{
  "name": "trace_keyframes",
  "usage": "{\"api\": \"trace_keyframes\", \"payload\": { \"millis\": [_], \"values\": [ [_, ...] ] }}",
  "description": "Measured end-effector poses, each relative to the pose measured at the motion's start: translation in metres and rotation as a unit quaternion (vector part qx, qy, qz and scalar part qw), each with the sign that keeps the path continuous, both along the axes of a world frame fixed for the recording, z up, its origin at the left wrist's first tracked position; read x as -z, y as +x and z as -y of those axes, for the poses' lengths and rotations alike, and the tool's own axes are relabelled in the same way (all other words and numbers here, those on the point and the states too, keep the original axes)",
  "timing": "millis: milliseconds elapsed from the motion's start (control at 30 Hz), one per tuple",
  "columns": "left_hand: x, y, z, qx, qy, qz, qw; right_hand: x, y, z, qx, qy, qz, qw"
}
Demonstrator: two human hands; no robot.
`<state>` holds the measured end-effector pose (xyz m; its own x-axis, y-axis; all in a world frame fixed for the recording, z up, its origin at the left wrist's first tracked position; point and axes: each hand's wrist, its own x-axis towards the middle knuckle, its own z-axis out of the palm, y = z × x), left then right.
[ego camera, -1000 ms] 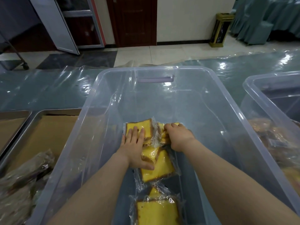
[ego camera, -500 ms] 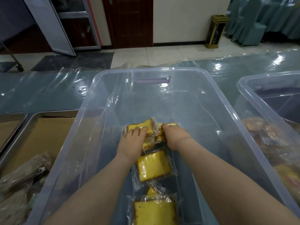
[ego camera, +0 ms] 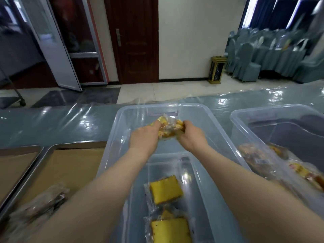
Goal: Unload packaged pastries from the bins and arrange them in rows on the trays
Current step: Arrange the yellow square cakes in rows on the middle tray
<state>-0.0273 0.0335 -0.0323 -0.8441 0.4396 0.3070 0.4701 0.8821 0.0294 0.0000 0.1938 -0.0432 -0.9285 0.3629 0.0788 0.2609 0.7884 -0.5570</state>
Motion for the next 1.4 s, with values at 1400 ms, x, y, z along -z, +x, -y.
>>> {"api": "trace_keyframes", "payload": {
  "millis": [1400],
  "values": [
    [0.111, 0.081, 0.688, -0.265, 0.157, 0.171, 0.936, 0.093, 0.022, 0.596, -0.114, -0.320, -0.015, 0.940]
  ]
}}
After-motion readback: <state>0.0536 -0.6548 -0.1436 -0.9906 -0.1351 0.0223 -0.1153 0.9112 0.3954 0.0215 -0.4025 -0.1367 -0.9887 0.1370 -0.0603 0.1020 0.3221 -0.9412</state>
